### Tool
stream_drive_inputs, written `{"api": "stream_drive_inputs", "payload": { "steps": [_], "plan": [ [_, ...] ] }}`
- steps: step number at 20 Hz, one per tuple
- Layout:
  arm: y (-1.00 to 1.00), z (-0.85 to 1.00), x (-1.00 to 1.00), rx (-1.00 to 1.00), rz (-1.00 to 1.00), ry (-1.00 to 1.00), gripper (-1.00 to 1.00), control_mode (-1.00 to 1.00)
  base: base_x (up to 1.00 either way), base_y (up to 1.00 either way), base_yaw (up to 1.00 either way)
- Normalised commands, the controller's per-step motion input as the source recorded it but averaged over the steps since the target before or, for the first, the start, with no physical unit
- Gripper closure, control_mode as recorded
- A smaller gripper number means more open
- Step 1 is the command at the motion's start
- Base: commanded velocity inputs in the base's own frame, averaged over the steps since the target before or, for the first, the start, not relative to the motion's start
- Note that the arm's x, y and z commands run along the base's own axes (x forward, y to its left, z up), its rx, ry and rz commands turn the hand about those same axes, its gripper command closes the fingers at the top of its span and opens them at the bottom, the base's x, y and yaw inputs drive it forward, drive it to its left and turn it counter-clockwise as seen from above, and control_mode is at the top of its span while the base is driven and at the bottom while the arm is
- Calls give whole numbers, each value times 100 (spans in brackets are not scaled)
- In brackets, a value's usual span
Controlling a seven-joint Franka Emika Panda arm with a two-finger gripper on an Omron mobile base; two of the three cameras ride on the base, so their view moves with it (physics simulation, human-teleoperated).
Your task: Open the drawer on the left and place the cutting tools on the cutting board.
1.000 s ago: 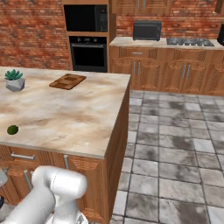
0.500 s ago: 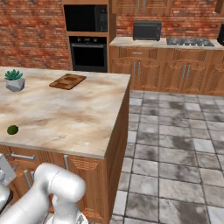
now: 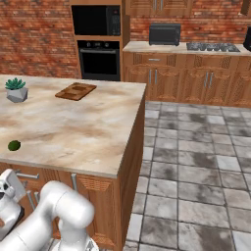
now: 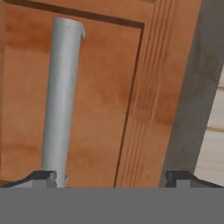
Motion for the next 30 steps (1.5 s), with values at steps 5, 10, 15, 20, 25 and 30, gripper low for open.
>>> {"api": "stream_drive_inputs", "payload": {
  "steps": [5,10,15,20,25,30],
  "plan": [
    [8,-38,36,0,0,0,-100,-100,0,0,0],
    [20,-41,31,0,0,0,-100,-100,0,0,0],
    [26,-33,31,0,0,0,-100,-100,0,0,0],
    [28,-26,32,0,0,0,-100,-100,0,0,0],
    [5,-6,7,0,0,0,100,-100,0,0,0],
    [0,0,0,0,0,0,100,-100,0,0,0]
  ]
}}
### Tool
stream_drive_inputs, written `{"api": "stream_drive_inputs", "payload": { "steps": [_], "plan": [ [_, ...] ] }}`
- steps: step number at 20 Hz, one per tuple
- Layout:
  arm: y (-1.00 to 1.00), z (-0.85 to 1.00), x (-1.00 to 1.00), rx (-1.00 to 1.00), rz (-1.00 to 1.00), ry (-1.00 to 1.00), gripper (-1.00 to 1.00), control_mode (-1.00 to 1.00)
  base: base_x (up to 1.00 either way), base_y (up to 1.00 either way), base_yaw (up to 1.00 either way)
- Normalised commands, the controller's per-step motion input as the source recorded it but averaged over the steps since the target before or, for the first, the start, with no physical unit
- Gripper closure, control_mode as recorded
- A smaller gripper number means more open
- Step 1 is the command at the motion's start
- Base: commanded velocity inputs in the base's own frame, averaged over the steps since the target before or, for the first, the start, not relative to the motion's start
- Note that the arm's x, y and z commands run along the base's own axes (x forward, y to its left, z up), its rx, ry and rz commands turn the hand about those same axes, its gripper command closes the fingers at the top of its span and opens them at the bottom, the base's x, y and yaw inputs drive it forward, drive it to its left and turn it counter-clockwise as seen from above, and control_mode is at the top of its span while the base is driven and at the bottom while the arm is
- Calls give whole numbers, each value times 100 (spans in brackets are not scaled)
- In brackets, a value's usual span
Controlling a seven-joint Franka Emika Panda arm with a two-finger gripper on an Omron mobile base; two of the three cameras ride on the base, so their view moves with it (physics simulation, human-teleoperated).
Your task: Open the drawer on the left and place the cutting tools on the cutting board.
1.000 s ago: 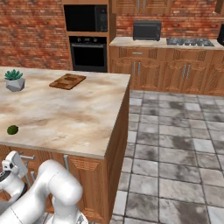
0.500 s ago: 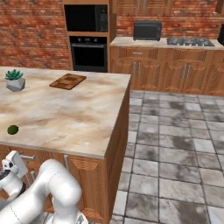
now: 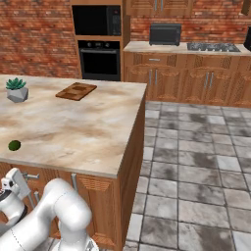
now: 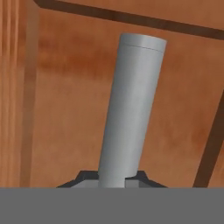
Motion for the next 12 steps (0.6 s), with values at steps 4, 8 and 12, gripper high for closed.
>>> {"api": "stream_drive_inputs", "payload": {
  "steps": [4,8,12],
  "plan": [
    [0,0,-3,0,0,0,100,-100,0,0,0],
    [0,0,-31,0,0,0,100,-100,0,0,0],
    [-2,-3,-77,0,4,-4,100,-100,0,0,0]
  ]
}}
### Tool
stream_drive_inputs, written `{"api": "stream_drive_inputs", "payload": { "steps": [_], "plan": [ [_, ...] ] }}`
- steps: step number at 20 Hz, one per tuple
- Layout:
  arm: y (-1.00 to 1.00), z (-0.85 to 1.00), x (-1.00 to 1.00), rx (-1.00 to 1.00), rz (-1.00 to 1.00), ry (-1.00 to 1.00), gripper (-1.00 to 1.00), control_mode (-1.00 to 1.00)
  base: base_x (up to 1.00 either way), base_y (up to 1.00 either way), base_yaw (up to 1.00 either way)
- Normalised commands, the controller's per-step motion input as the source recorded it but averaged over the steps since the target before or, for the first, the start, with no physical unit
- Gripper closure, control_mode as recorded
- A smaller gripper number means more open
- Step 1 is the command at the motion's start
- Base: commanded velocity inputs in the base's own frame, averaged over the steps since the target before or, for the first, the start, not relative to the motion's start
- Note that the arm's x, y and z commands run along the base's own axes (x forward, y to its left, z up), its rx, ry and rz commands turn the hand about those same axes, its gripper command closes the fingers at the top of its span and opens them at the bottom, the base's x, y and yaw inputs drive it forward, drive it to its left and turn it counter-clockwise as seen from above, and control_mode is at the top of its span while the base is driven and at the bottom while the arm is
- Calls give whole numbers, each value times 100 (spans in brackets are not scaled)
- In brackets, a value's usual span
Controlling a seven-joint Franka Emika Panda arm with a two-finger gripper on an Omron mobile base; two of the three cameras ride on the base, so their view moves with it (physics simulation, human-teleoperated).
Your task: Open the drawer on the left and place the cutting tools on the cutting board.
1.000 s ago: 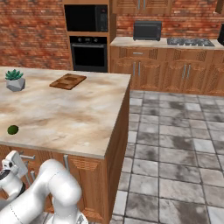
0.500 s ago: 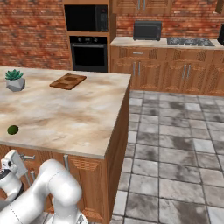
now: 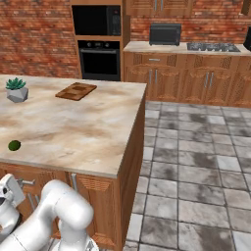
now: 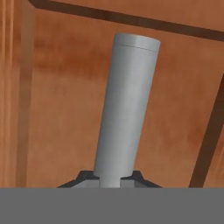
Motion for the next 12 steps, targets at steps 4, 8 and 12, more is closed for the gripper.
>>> {"api": "stream_drive_inputs", "payload": {
  "steps": [4,8,12],
  "plan": [
    [-13,-9,-100,0,8,-7,100,-100,0,0,0],
    [-16,-13,-100,0,9,-9,100,-100,0,0,0],
    [-23,-13,-100,0,9,-11,100,-100,0,0,0]
  ]
}}
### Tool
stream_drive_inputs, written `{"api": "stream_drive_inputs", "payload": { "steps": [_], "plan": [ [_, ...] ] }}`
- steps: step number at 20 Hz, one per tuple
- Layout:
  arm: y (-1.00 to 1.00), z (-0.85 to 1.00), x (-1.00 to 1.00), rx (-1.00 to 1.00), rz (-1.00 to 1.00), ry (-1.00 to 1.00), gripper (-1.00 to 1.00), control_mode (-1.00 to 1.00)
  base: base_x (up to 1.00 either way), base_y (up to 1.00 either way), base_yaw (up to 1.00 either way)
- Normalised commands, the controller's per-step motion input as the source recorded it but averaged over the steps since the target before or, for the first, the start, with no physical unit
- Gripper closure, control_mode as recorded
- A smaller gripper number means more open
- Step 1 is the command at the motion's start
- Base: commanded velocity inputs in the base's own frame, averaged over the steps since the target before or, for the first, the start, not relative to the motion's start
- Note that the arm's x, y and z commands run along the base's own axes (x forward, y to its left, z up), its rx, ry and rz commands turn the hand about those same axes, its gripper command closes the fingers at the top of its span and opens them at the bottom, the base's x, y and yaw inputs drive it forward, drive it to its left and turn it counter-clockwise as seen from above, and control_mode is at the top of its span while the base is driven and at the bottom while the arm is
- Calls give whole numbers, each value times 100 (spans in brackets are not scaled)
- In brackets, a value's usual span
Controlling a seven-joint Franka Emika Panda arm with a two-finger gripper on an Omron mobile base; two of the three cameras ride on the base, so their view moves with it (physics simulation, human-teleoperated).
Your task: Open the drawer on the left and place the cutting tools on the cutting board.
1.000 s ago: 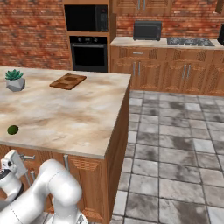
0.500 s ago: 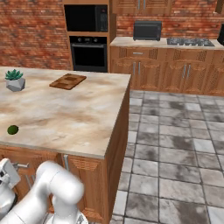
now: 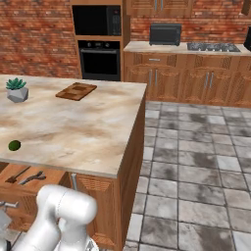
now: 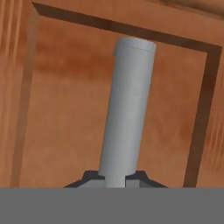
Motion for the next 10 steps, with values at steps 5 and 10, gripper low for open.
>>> {"api": "stream_drive_inputs", "payload": {
  "steps": [5,10],
  "plan": [
    [-24,-13,-100,0,10,-11,100,-100,0,0,0],
    [-8,-8,-100,0,8,-4,-100,-100,0,0,0]
  ]
}}
